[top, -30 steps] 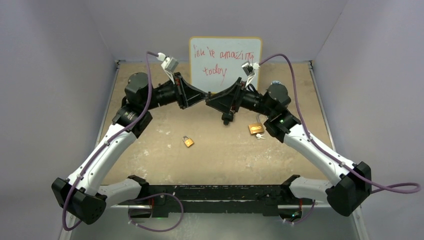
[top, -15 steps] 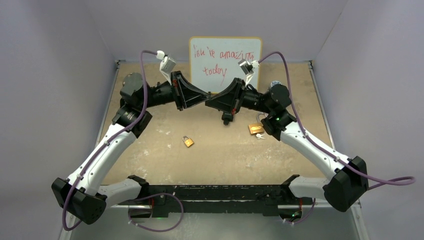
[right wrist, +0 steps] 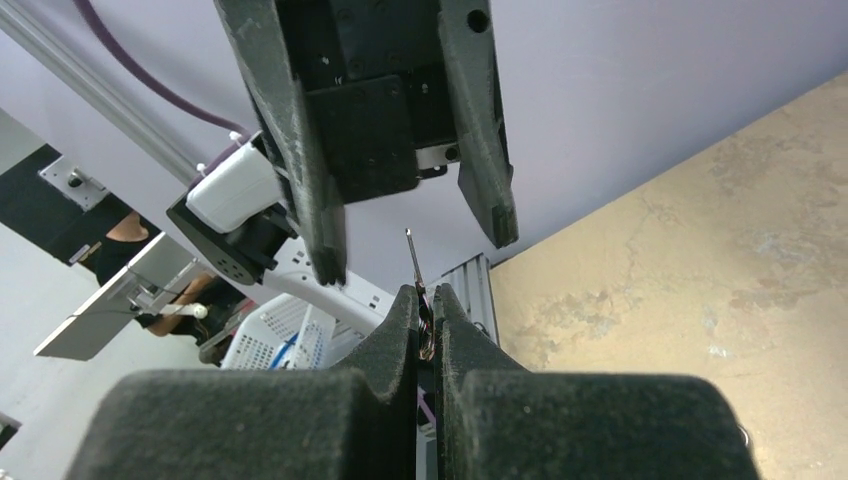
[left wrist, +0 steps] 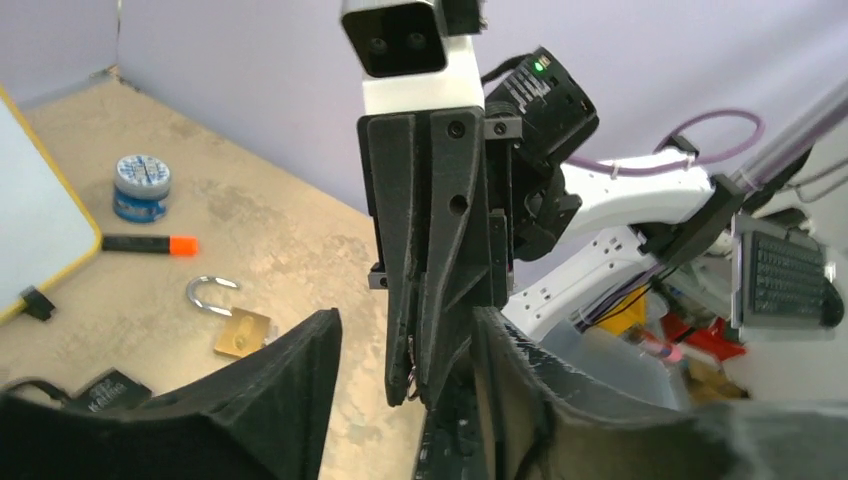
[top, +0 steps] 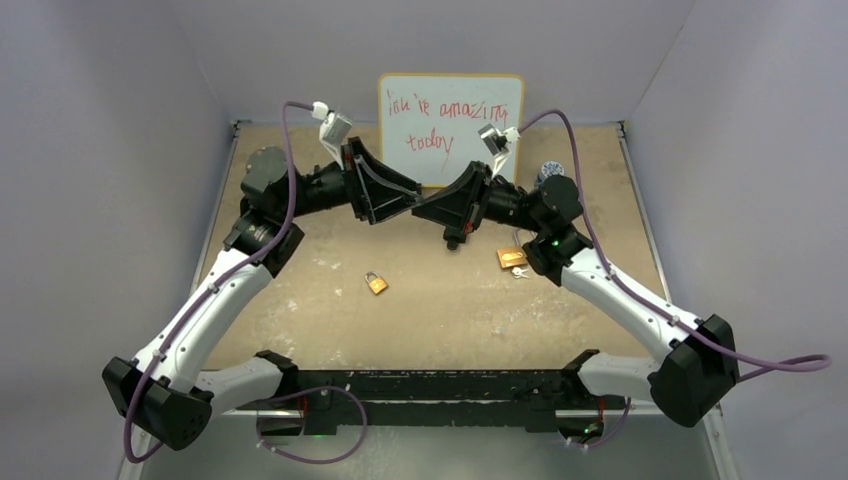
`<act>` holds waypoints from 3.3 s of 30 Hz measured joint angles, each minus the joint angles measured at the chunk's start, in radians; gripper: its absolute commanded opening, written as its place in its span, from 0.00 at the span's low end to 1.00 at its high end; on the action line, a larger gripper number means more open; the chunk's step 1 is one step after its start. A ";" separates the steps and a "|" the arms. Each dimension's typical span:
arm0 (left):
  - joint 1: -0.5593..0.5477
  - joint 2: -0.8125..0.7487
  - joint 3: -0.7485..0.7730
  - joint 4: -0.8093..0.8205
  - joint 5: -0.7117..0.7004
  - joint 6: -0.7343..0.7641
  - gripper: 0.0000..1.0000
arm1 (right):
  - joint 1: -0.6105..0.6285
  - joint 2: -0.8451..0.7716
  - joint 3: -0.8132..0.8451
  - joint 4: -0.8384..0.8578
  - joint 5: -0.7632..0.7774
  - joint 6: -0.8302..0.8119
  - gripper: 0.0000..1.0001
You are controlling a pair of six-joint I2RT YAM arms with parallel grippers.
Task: Unlock with the key
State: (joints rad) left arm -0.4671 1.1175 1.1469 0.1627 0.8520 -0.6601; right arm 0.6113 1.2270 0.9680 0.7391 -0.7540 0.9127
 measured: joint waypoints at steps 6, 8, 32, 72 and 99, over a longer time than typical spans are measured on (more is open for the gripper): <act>0.000 -0.041 0.001 -0.157 -0.236 0.022 0.83 | 0.000 -0.029 -0.054 -0.043 0.014 -0.037 0.00; 0.000 -0.069 0.004 -0.252 -0.394 0.023 0.85 | 0.000 -0.048 -0.079 -0.069 0.029 -0.063 0.00; 0.000 -0.008 -0.107 -0.844 -1.027 -0.252 0.83 | 0.000 -0.182 -0.091 -0.529 0.187 -0.142 0.00; -0.008 0.469 -0.256 -0.687 -0.898 -0.352 0.88 | 0.000 -0.171 -0.167 -0.421 -0.026 -0.185 0.00; -0.122 0.560 -0.144 -0.848 -1.038 -0.473 0.61 | 0.000 -0.173 -0.175 -0.398 -0.101 -0.222 0.00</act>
State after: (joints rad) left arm -0.5896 1.6775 1.0027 -0.6849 -0.1864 -1.1336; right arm 0.6113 1.0538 0.7925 0.3408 -0.8555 0.6907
